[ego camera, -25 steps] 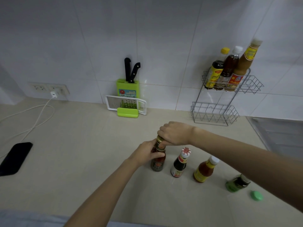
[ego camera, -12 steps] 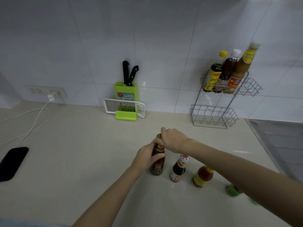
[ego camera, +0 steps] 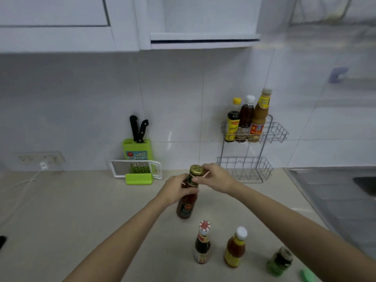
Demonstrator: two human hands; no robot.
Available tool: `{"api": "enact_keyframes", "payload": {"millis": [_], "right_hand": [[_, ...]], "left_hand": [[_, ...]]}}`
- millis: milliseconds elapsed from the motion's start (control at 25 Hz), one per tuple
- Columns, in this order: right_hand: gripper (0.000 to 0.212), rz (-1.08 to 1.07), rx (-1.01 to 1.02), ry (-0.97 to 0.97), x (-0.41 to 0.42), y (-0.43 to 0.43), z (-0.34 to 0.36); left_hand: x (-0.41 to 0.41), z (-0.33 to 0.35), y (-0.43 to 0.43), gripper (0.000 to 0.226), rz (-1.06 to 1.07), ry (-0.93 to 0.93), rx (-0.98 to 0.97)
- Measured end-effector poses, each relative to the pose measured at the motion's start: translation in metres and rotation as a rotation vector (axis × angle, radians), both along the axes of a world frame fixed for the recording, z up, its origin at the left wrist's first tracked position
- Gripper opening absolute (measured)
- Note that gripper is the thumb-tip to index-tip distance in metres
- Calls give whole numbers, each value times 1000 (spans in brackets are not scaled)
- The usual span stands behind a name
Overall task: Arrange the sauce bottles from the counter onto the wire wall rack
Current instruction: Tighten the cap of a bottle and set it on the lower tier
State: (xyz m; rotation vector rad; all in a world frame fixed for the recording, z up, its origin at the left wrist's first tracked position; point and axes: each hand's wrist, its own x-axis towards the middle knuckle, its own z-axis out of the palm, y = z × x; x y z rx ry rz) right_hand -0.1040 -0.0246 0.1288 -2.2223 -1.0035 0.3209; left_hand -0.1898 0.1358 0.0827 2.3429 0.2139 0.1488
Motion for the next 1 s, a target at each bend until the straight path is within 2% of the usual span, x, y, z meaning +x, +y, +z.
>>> {"api": "enact_keyframes", "payload": {"millis": [120,200,280,440,520,640,840,1000], "right_hand": [[32,-139,177,109,31,-19,7],[32,-286,243,157,52,-36,2],[31,-454,334,256,79,-60,-10],[24,-743,631,514,136,-105,-26],[29,-858,769,602,158,-115,-37],[37,-1026,872,681,181,-118,-53],[42,-1194,931,741,201,-111,-79],[38,-1123,1059,786,217,-100,-91]], "left_hand": [[46,21,-32,36,-2,-20,-54],[71,22,-47,39,-10,29,-124],[90,12,-55,42,12,80,-125],[120,-23,-52,28,129,178,-101],[131,-36,-54,25,169,214,-90],[149,-51,-64,24,163,260,-96],[182,-76,-67,23,145,328,-128],[209,-87,-67,26,144,343,-107]]}}
